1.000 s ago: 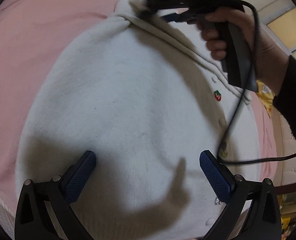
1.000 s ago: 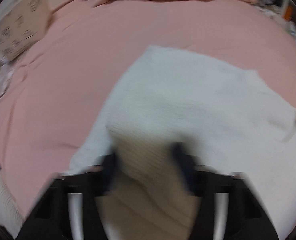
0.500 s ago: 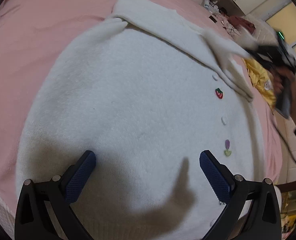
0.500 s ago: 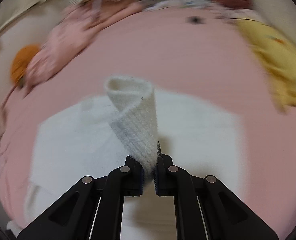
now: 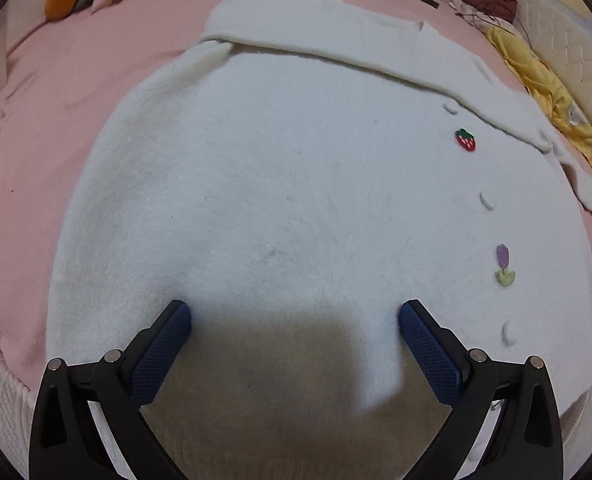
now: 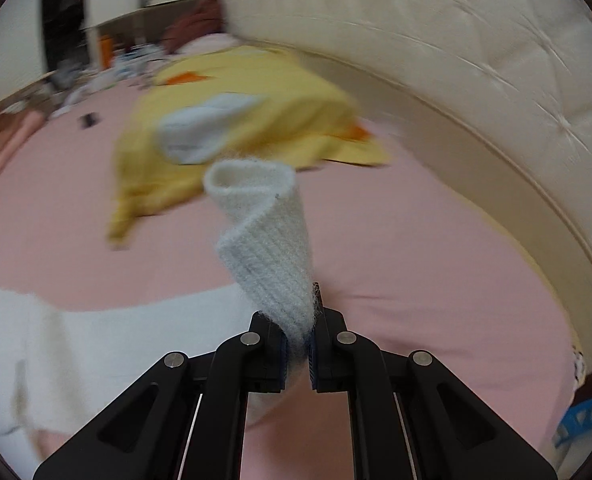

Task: Fold clothes
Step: 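Grasp the folded sleeve with the right gripper and pull it outward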

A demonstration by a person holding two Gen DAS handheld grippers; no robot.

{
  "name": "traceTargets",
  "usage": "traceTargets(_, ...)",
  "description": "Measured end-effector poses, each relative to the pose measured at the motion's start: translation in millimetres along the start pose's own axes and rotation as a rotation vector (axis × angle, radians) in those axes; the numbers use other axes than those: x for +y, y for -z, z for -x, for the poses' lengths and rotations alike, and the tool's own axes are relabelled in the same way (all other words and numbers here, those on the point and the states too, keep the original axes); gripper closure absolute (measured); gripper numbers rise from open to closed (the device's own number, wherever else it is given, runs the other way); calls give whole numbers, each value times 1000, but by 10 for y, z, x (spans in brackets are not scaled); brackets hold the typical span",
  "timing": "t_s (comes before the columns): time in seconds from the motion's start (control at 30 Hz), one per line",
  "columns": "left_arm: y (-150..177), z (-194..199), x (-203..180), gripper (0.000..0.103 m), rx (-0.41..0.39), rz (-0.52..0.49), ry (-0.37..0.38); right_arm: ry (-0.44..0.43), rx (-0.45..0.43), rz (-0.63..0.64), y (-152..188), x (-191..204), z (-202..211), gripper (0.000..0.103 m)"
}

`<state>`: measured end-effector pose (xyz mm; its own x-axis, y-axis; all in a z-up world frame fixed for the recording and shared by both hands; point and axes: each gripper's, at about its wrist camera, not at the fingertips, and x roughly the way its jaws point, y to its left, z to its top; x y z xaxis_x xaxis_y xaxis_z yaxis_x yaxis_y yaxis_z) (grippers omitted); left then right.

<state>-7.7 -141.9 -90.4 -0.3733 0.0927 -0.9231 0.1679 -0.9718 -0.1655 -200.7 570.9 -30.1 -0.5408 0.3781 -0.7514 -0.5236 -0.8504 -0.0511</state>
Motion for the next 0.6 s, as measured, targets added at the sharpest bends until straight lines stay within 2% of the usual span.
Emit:
traceTargets(0.13, -11, -21, -55, 0, 4, 3, -25, 18, 45, -99, 145, -551, -337, 95)
traceTargets(0.23, -23, -38, -78, 0, 10, -2, -54, 33, 84, -111, 306, -700, -558, 93)
traceTargets(0.27, -31, -42, -84, 0, 12, -1, -58, 40, 62, -101, 323, -725, -580, 91)
traceTargets(0.3, -36, -41, -86, 0, 14, 0, -59, 46, 29, -88, 326, -750, -589, 87)
traceTargets(0.37, -45, -41, -89, 0, 16, 3, -62, 100, -40, -131, 288, -896, -444, 51)
traceTargets(0.43, -72, -49, -111, 0, 17, 2, -65, 160, -110, -184, 244, -1055, -277, 35)
traceTargets(0.53, -98, -56, -125, 0, 13, -1, -69, 249, -214, -262, 177, -1294, -27, 35)
traceTargets(0.57, -102, -55, -123, 0, 12, 0, -69, 167, -221, -260, 167, -1291, 55, 34)
traceTargets(0.6, -101, -51, -118, 0, 11, 1, -69, 39, -208, -216, 185, -1188, 110, 34)
